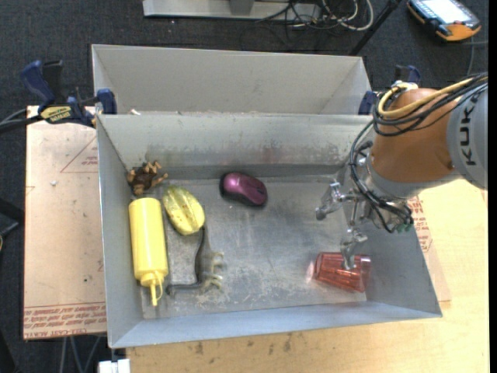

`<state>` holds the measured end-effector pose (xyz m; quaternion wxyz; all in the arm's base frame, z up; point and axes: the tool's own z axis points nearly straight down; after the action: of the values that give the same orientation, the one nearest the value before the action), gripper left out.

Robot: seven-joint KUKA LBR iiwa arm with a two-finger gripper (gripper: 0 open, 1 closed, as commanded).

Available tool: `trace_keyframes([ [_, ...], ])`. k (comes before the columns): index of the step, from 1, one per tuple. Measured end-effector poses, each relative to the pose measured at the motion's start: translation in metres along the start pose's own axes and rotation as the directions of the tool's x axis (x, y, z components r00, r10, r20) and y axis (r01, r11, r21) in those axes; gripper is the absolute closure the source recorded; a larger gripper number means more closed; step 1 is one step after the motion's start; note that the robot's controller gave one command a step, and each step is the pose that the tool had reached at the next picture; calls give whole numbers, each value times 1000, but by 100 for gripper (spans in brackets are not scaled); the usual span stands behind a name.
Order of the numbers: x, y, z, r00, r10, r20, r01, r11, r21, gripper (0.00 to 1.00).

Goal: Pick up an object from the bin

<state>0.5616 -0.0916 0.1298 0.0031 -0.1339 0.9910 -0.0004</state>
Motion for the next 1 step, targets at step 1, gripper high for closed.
trace_keyframes([
  [1, 13, -1, 47, 994, -109, -13, 108, 994, -13, 100],
])
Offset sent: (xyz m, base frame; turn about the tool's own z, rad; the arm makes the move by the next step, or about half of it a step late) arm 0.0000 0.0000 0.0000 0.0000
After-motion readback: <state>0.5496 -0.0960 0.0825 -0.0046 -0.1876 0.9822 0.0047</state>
